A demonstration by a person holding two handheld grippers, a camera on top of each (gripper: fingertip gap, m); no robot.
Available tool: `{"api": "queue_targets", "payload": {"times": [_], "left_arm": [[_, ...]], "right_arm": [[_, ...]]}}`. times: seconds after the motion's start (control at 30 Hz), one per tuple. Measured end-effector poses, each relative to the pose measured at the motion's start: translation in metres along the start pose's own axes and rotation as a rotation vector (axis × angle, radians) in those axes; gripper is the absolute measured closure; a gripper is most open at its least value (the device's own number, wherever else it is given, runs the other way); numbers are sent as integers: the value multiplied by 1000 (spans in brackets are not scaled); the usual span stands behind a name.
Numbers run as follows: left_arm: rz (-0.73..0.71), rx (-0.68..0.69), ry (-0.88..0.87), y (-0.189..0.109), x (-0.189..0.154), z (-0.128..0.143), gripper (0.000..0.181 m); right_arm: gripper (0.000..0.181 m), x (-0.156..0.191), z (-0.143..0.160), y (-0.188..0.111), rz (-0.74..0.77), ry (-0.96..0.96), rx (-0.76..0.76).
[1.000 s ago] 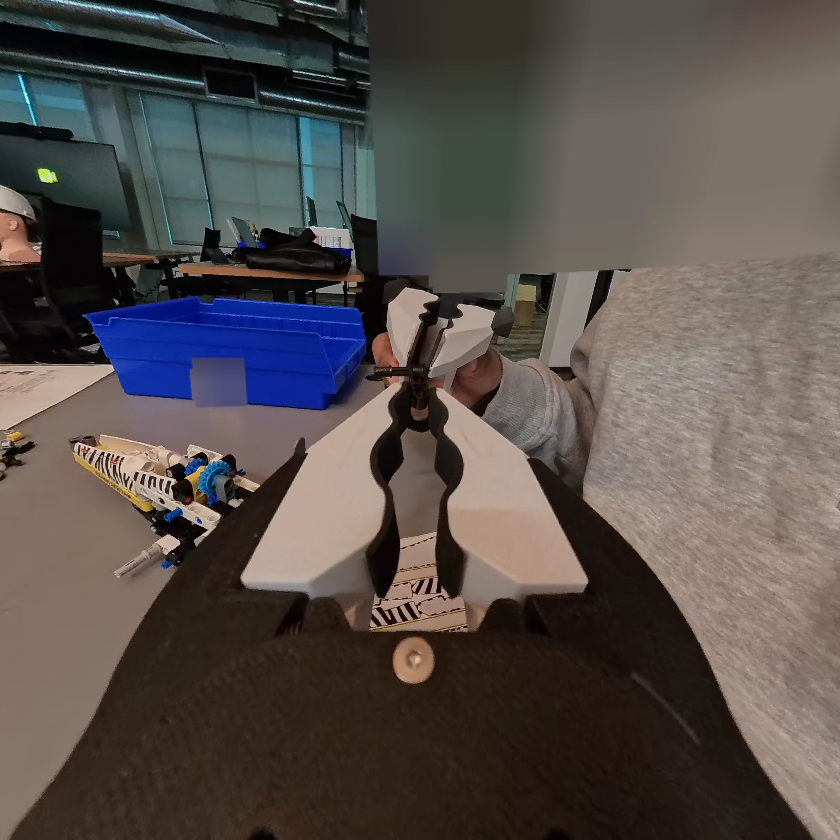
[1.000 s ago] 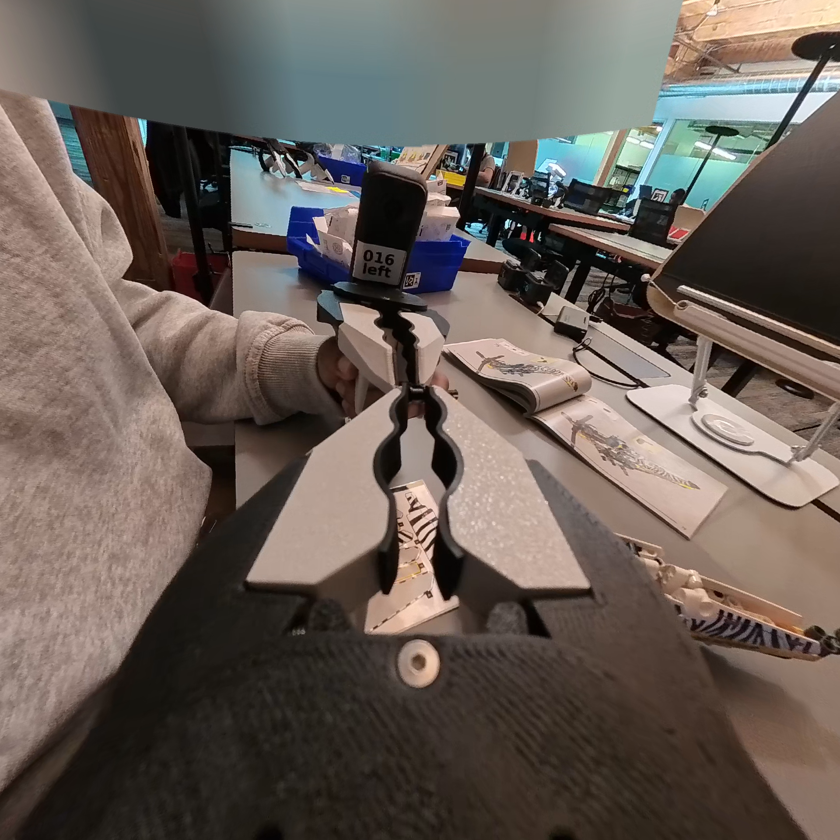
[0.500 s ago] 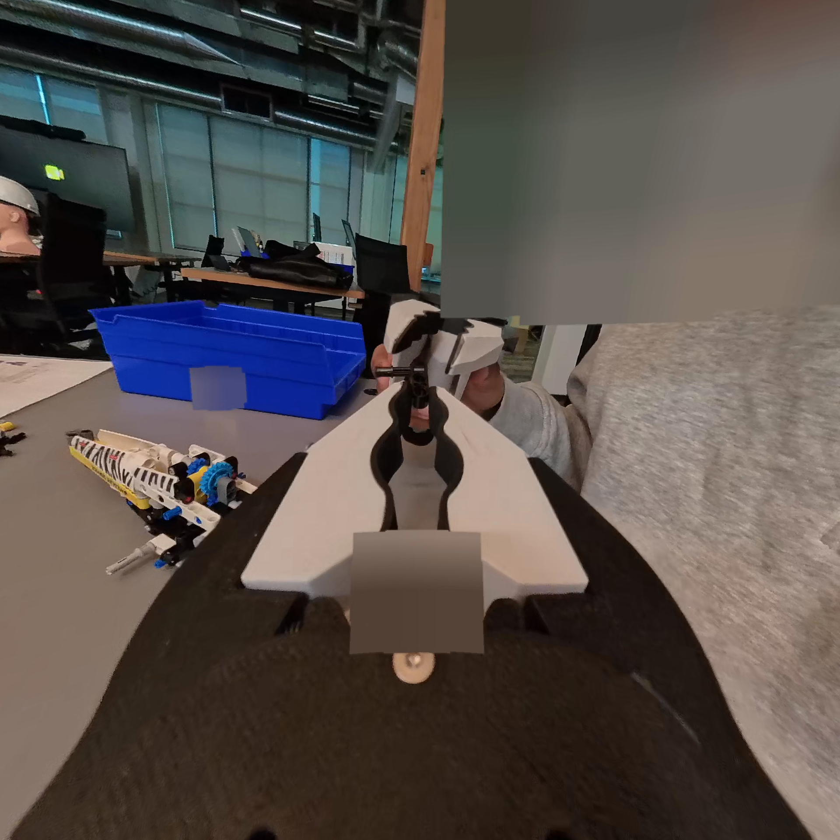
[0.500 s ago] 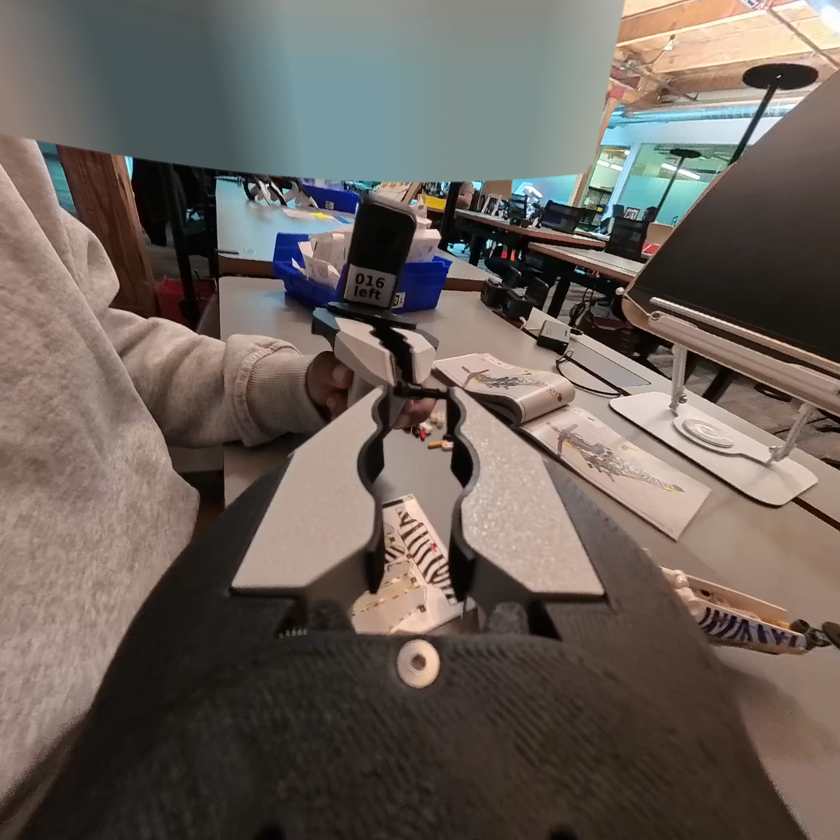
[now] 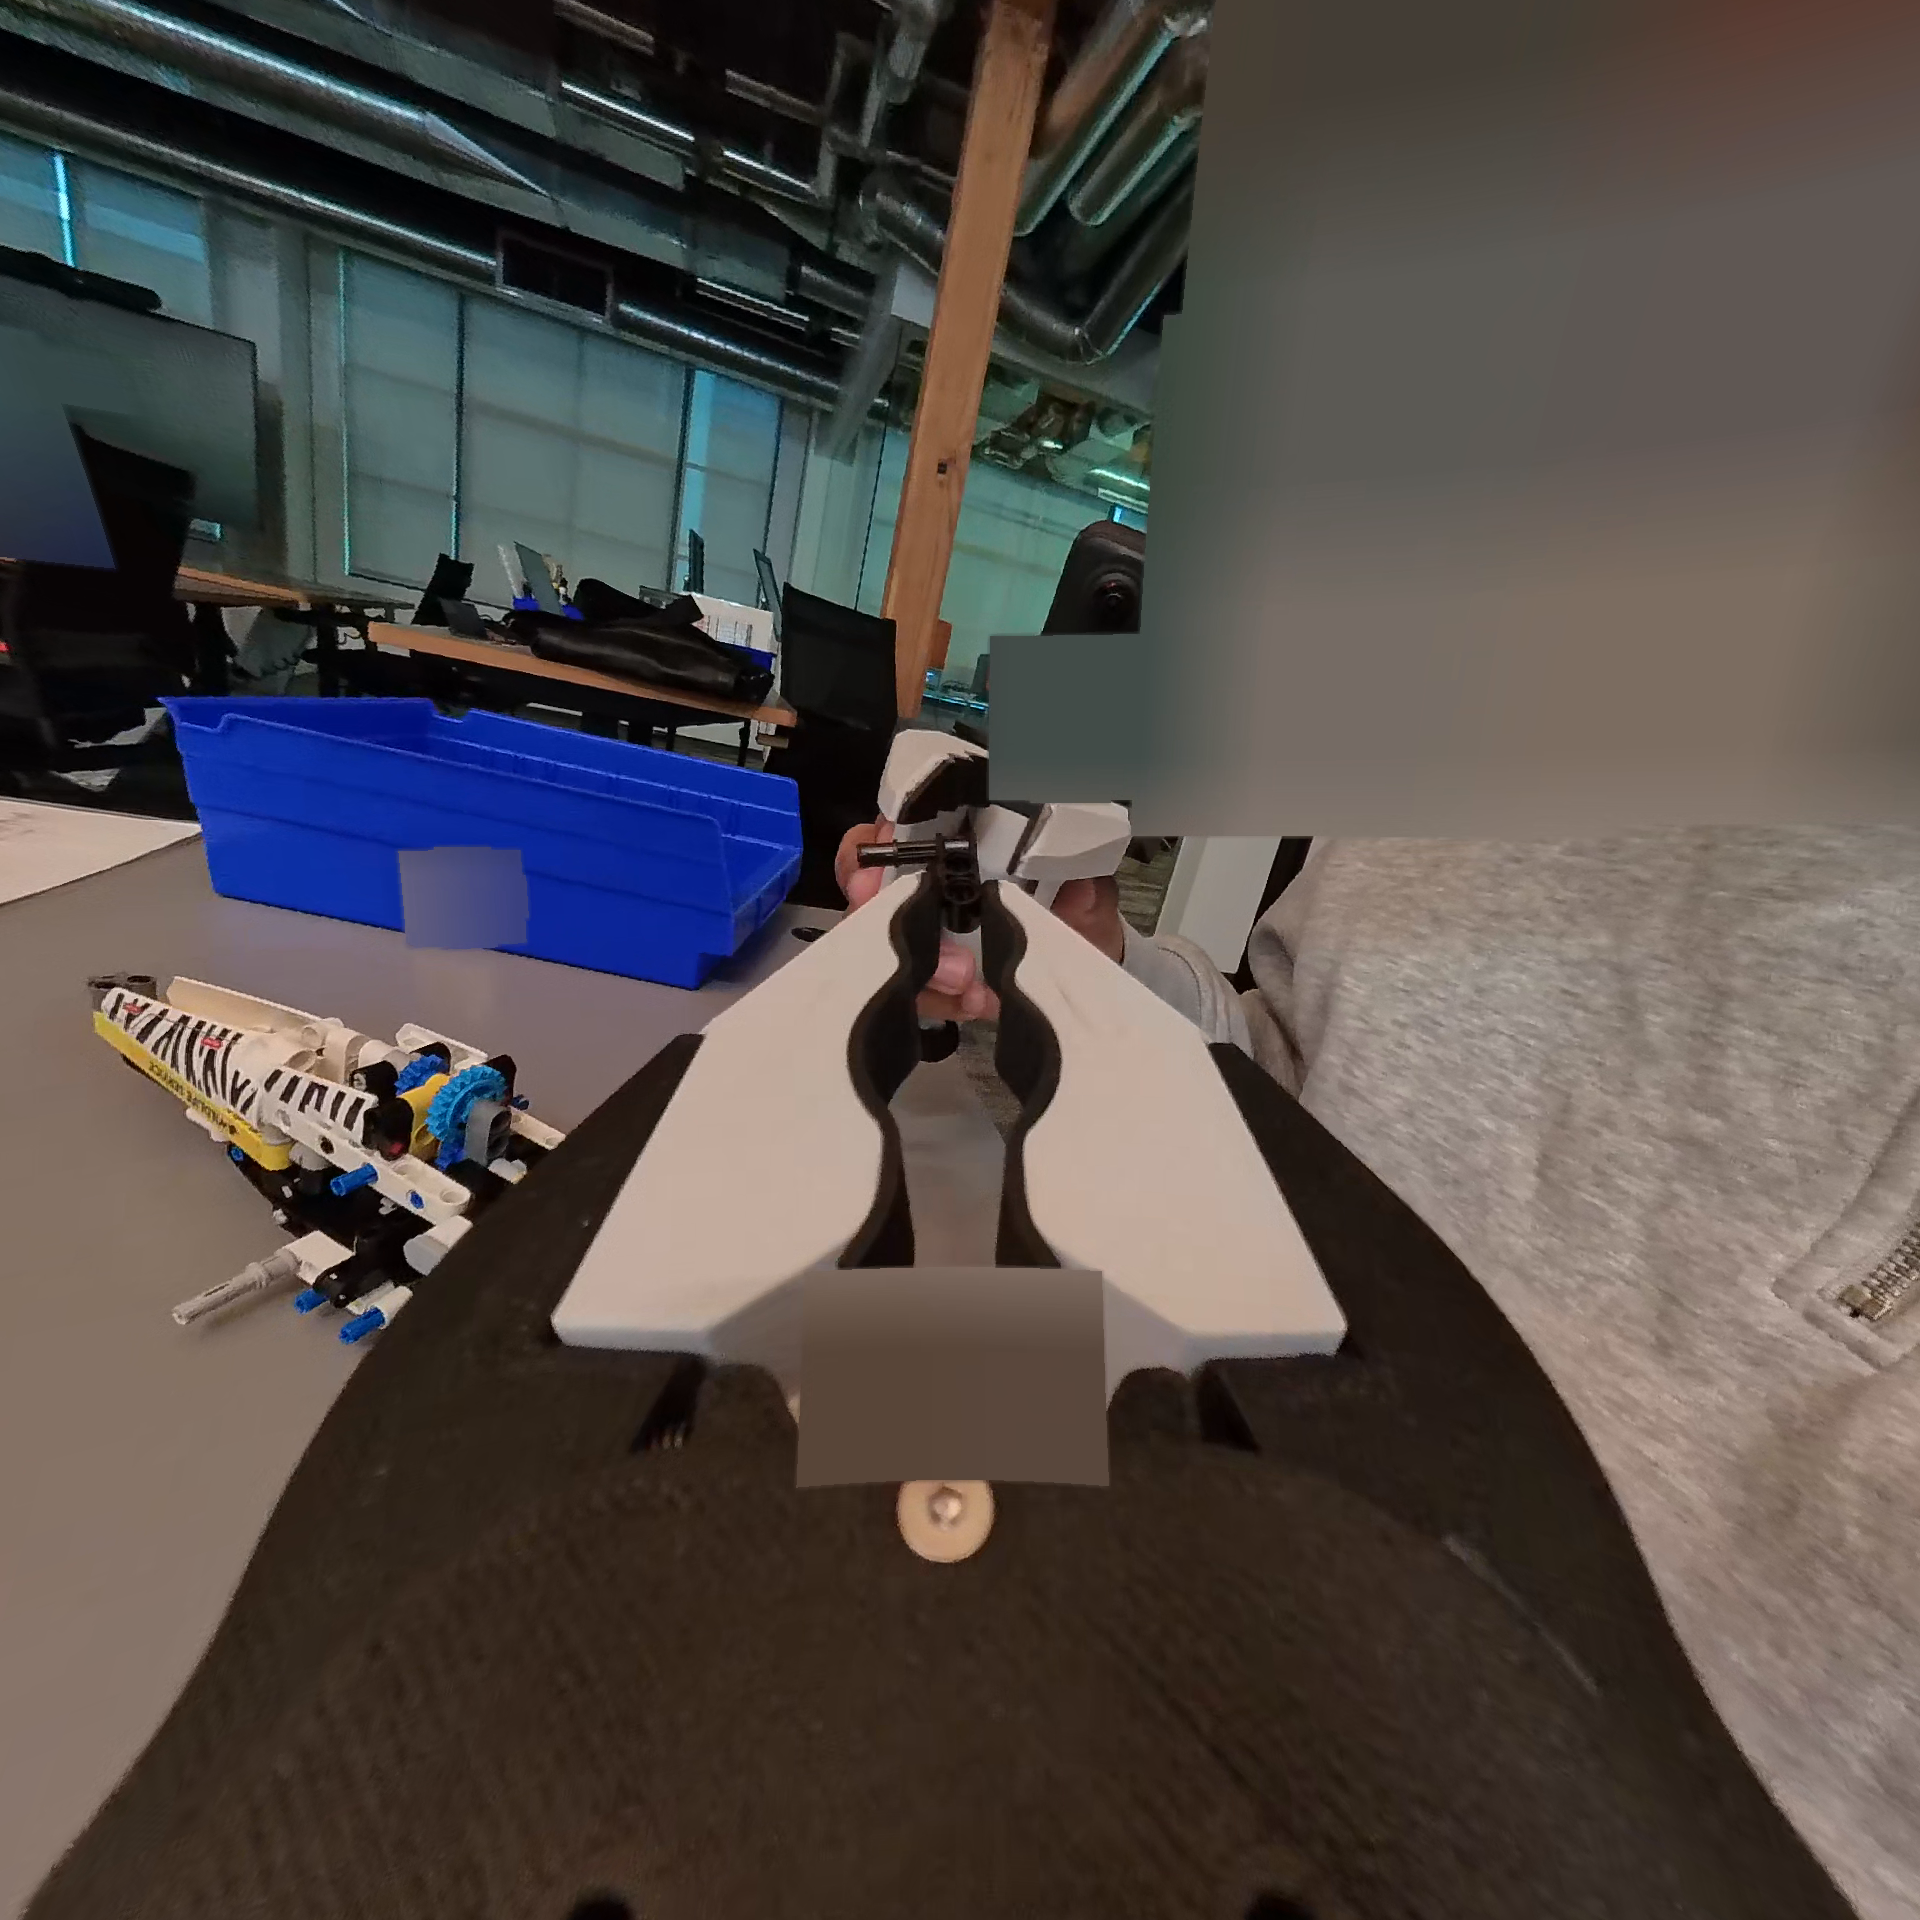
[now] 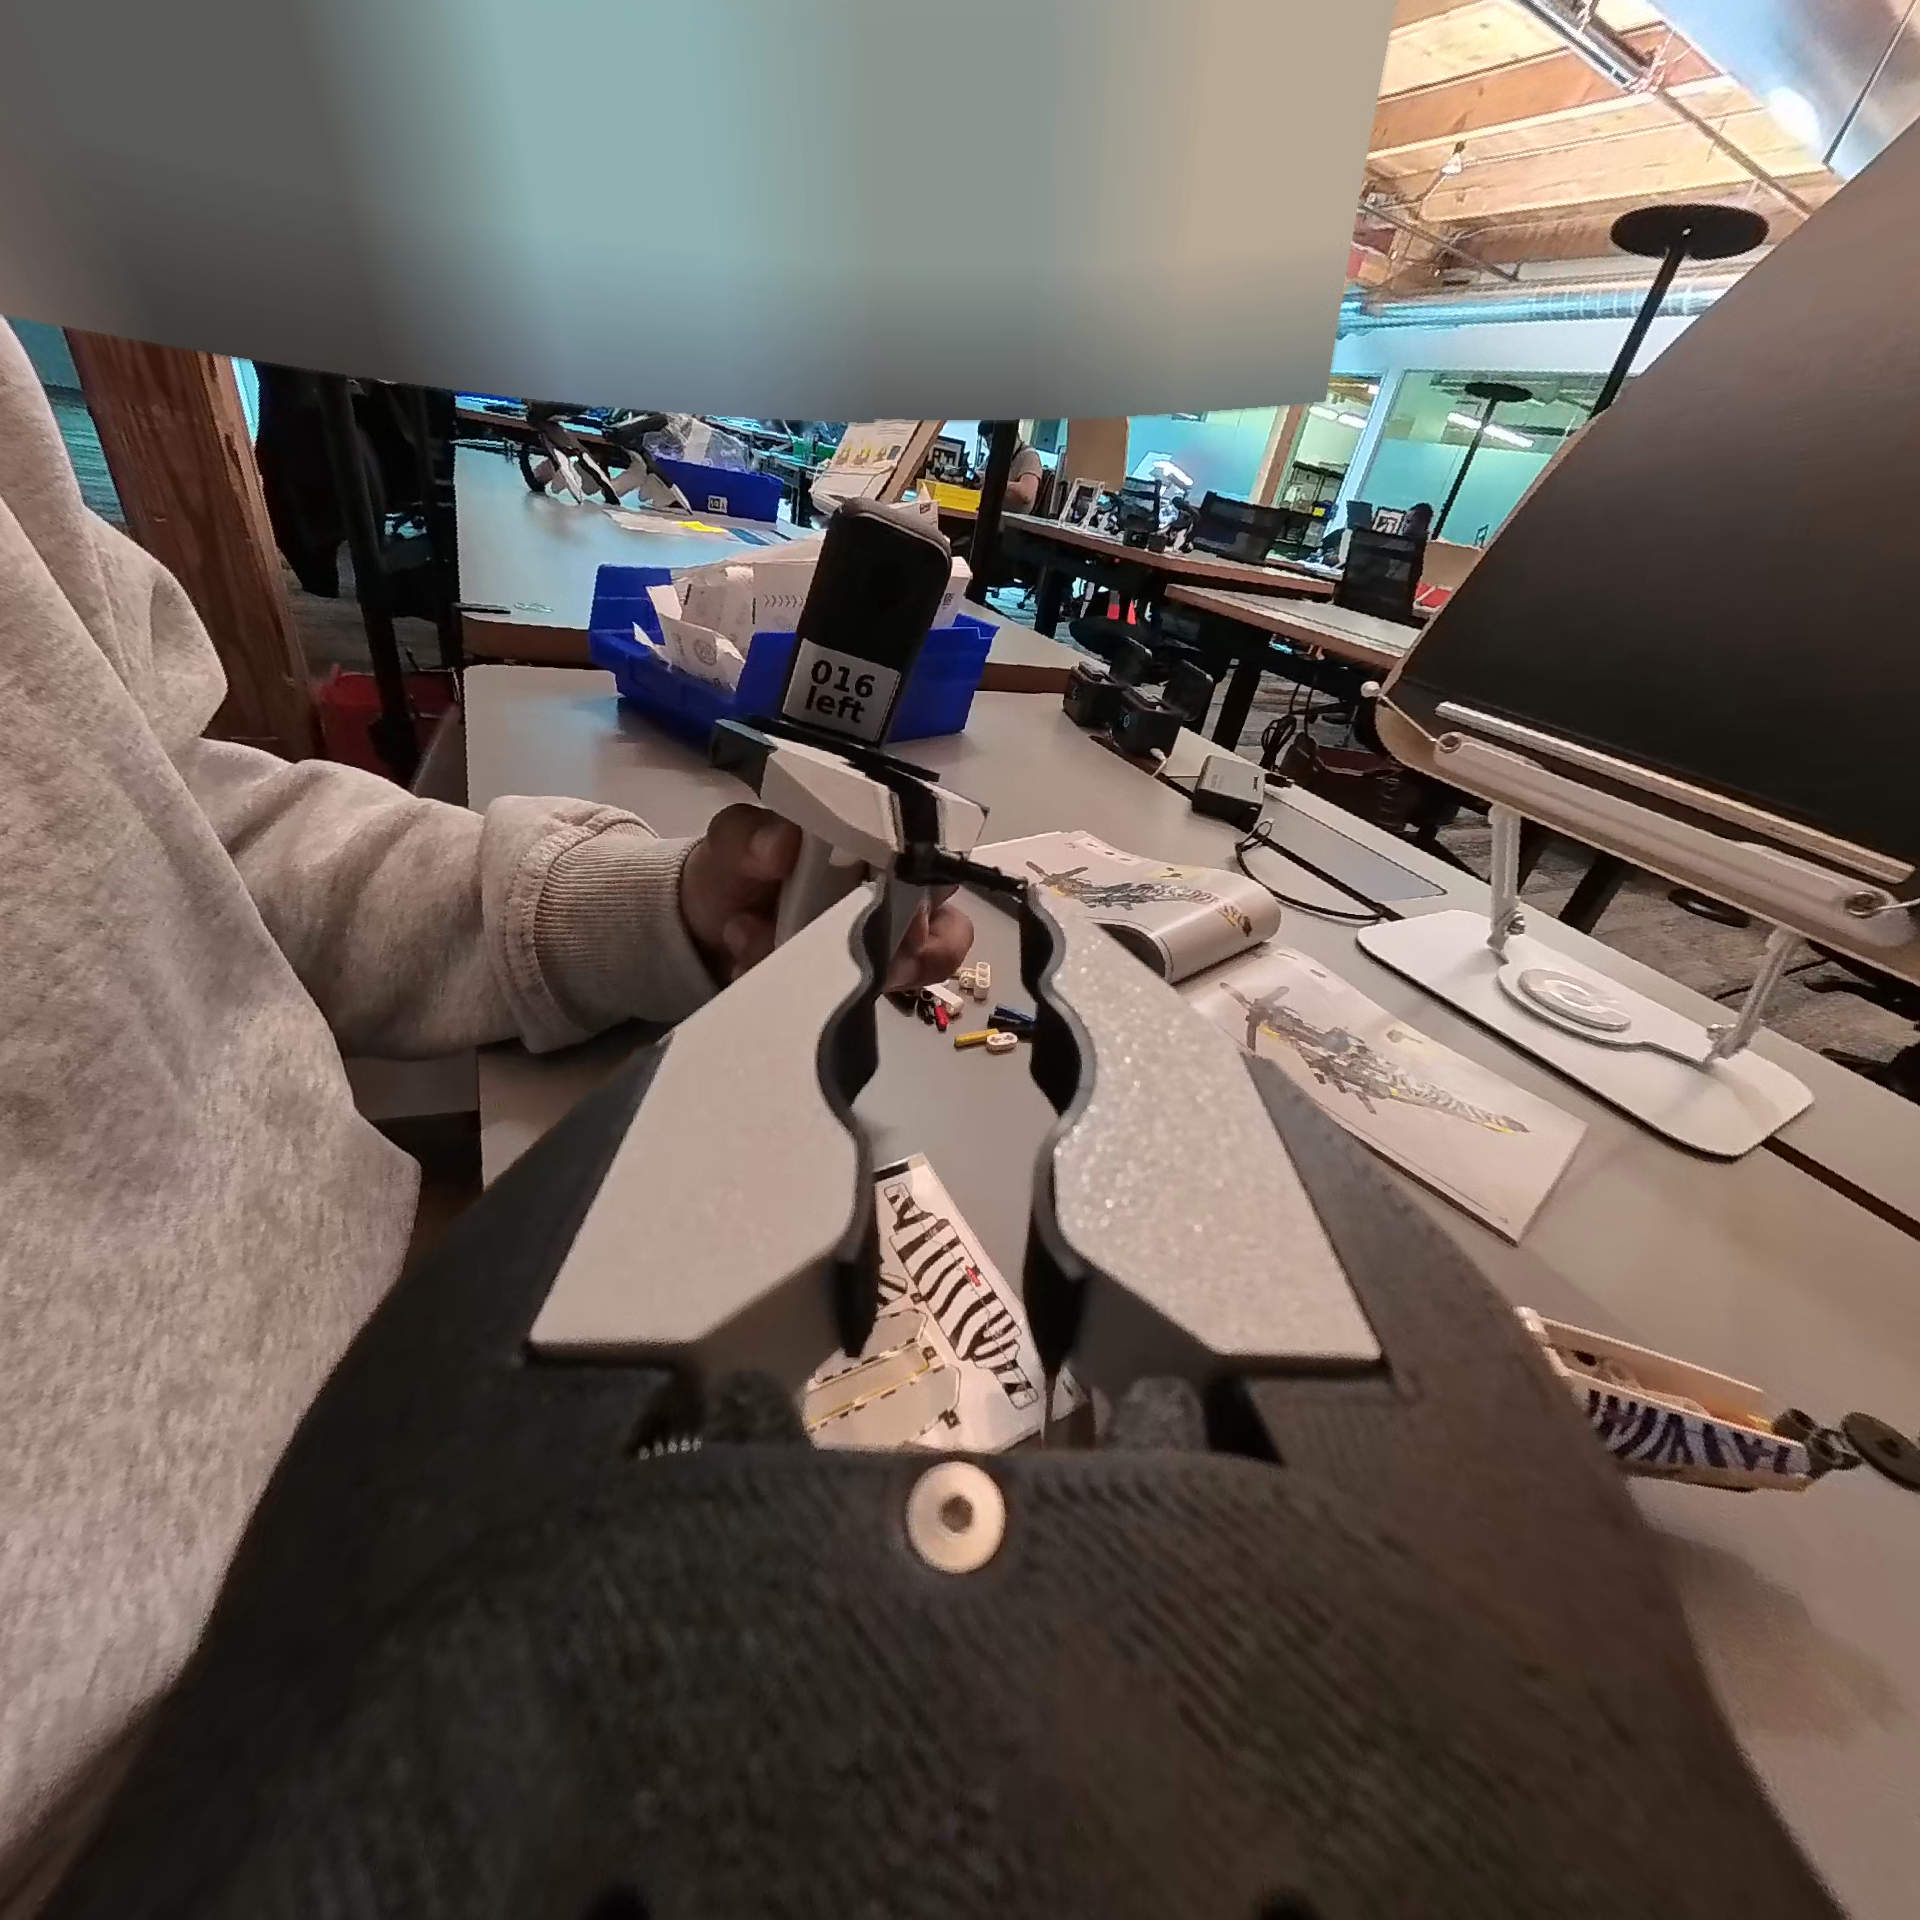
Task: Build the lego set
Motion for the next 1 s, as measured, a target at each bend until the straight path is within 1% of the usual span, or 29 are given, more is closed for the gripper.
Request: {"api": "queue_targets", "payload": {"times": [0.1, 0.17, 0.23, 0.37, 0.47, 0.57, 0.63, 0.73, 1.0], "left_arm": [[-18, 2, 15, 0, 1, 0, 177], [-29, -1, 21, 0, 1, 0, 177], [-38, -7, 22, -1, 2, 0, 177], [-60, -23, 26, -3, 4, -2, 177], [-74, -27, 22, -3, 6, -2, 177], [-105, -39, 21, -6, 11, -3, 177], [-109, -57, 12, -8, 12, -5, 177], [-103, -75, -8, -10, 13, -6, 177], [-97, -69, 9, -8, 10, -6, 177]], "right_arm": [[159, -1, 1, 1, 11, -1, -8], [161, -5, 1, 0, 47, -11, -28], [164, -16, 1, -6, 129, -26, -74], [170, -54, 11, -32, 379, 0, -174], [168, -76, 29, -45, 454, 99, -205], [167, -88, 48, -48, 474, 171, -211], [168, -91, 54, -44, 438, 214, -190], [167, -88, 53, -40, 379, 222, -191], [167, -84, 52, -33, 379, 185, -171]]}}
Point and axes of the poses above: each gripper's, where its closed fingertips meet, y out along the fingers, z out of its underside, x = y × z across the jaws, the point moved 3 cm from there along -y, back along the fingers, and after that the axes turned 11 degrees about x, right-handed, at the moved point
